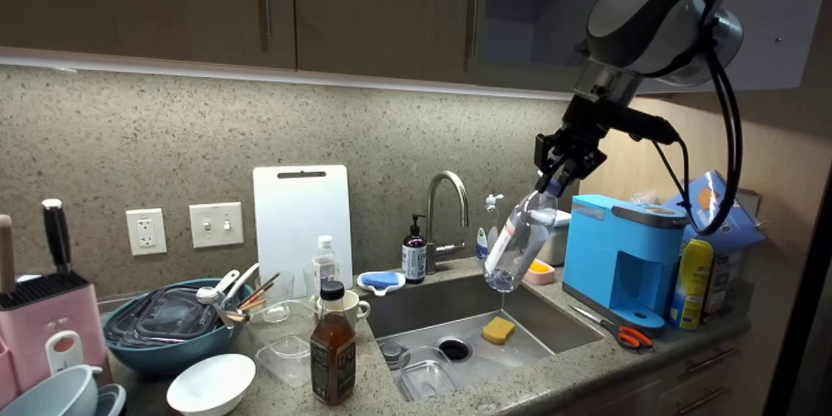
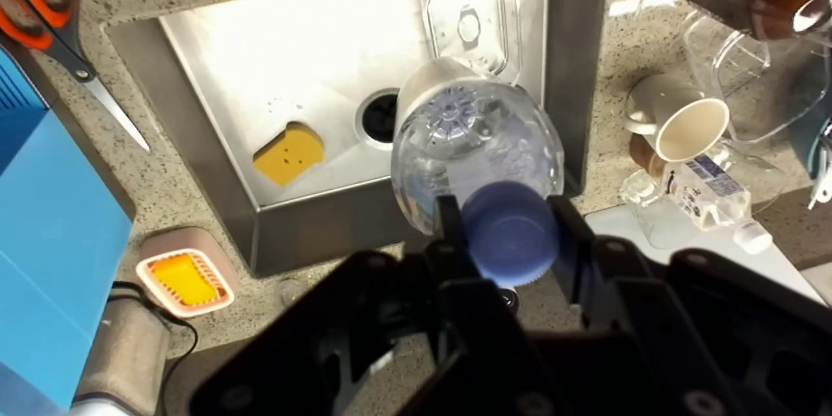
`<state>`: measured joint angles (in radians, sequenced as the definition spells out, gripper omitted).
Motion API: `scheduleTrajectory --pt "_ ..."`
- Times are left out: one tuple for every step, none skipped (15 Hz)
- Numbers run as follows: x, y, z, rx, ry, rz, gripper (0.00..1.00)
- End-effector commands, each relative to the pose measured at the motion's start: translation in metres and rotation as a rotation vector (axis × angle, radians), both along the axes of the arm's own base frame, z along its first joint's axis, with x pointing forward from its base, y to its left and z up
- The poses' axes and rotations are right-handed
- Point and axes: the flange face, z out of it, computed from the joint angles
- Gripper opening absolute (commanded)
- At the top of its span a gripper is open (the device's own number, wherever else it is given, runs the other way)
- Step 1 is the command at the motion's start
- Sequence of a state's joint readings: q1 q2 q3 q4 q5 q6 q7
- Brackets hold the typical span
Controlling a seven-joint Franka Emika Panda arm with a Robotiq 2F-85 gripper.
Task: Pick the bottle and put it in the top cabinet
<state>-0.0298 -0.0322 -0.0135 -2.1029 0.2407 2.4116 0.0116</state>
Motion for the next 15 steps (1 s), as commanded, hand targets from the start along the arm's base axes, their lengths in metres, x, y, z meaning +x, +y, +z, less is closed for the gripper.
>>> scheduleTrajectory --pt "0.001 0.0 0.003 0.001 -0.013 -0.007 0.11" --pt "0.0 0.0 0.011 0.007 -0.05 -0.022 0.11" --pt "-0.001 -0.001 0.023 0.016 -0.096 -0.035 0.11" --pt "-0.001 -0.001 0.038 0.033 -0.154 -0.06 0.11" --pt "-0.002 -0.002 0.053 0.047 -0.205 -0.082 0.11" --pt "-0.002 -0.003 0.068 0.06 -0.253 -0.106 0.11" --pt "-0.005 -0.003 0.085 0.071 -0.301 -0.127 0.11" --pt "-0.006 -0.002 0.1 0.081 -0.352 -0.15 0.11" --pt "-0.008 -0.001 0.116 0.09 -0.404 -0.173 0.11" --pt "-0.011 0.0 0.131 0.098 -0.454 -0.196 0.11" --pt "-0.013 0.001 0.143 0.106 -0.507 -0.221 0.11" --pt "-0.016 0.003 0.153 0.117 -0.559 -0.244 0.11" --pt "-0.017 0.004 0.161 0.126 -0.613 -0.269 0.11" --pt "-0.019 0.004 0.167 0.137 -0.664 -0.293 0.11" --pt "-0.019 0.004 0.172 0.146 -0.72 -0.317 0.11"
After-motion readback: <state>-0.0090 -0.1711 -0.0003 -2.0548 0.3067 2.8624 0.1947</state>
